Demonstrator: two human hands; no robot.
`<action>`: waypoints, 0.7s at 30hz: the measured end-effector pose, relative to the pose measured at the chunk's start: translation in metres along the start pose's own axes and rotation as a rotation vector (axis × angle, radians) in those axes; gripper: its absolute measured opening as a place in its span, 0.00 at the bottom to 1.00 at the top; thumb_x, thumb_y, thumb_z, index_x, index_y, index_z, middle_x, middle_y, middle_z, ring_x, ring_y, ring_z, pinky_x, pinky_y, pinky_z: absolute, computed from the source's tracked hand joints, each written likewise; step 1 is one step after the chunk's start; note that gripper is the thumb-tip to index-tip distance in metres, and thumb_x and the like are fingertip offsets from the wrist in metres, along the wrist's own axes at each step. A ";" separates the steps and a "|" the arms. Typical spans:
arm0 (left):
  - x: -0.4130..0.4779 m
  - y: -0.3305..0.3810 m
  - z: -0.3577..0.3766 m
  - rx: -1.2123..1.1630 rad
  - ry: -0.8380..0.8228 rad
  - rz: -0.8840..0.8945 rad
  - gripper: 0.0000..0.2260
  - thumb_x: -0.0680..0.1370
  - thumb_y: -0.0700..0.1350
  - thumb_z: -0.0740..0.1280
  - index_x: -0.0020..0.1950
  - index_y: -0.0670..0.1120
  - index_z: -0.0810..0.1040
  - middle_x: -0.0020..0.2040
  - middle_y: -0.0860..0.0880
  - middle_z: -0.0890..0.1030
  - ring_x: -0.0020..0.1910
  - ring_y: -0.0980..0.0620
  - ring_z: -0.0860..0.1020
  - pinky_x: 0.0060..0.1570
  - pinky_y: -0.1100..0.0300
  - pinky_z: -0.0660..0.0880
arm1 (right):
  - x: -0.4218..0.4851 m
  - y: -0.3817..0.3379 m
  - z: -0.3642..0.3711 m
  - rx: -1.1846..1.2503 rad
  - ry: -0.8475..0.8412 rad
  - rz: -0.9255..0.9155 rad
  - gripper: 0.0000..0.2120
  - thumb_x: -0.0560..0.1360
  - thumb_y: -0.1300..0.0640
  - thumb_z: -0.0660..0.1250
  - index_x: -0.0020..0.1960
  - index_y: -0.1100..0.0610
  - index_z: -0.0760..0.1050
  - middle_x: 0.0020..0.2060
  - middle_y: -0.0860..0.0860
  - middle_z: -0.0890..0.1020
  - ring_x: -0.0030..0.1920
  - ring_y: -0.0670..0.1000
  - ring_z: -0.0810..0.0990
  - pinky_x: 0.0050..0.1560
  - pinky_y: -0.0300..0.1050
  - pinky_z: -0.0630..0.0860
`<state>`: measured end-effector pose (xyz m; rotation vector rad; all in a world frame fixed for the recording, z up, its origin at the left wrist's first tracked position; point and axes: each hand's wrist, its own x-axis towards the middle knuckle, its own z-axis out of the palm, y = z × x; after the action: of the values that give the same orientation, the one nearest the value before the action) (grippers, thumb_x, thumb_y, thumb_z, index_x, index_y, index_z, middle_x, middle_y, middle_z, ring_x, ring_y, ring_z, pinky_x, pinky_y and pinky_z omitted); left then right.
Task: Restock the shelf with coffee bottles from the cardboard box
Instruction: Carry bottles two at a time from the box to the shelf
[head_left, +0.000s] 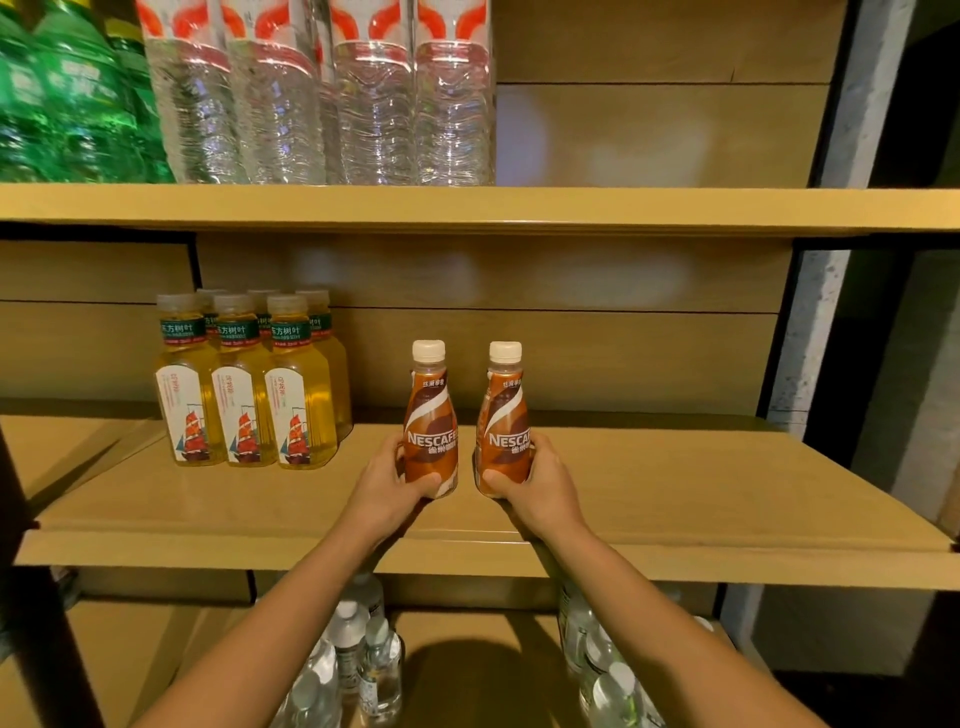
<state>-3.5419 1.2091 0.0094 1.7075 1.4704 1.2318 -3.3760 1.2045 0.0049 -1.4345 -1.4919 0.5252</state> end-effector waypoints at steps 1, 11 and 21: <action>0.000 0.000 0.003 0.004 -0.006 0.010 0.30 0.72 0.43 0.72 0.70 0.46 0.63 0.63 0.49 0.73 0.62 0.48 0.72 0.56 0.57 0.69 | 0.001 0.000 0.001 -0.009 0.004 -0.003 0.30 0.70 0.54 0.73 0.68 0.55 0.64 0.63 0.51 0.75 0.63 0.52 0.74 0.60 0.46 0.71; 0.024 -0.007 0.009 0.080 -0.007 0.018 0.28 0.72 0.45 0.72 0.69 0.45 0.64 0.65 0.46 0.74 0.64 0.46 0.73 0.62 0.50 0.71 | 0.019 -0.004 0.021 -0.019 -0.010 0.026 0.32 0.68 0.52 0.75 0.66 0.55 0.64 0.62 0.51 0.75 0.63 0.52 0.74 0.61 0.48 0.72; 0.071 -0.024 -0.004 0.120 -0.036 -0.016 0.29 0.74 0.45 0.70 0.70 0.45 0.60 0.66 0.45 0.72 0.64 0.45 0.72 0.62 0.50 0.71 | 0.061 -0.007 0.057 -0.066 -0.016 0.038 0.29 0.69 0.51 0.74 0.65 0.55 0.67 0.60 0.52 0.77 0.60 0.52 0.76 0.60 0.48 0.73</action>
<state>-3.5581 1.2824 0.0103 1.7830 1.5611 1.1182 -3.4181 1.2771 0.0057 -1.5157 -1.5094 0.5151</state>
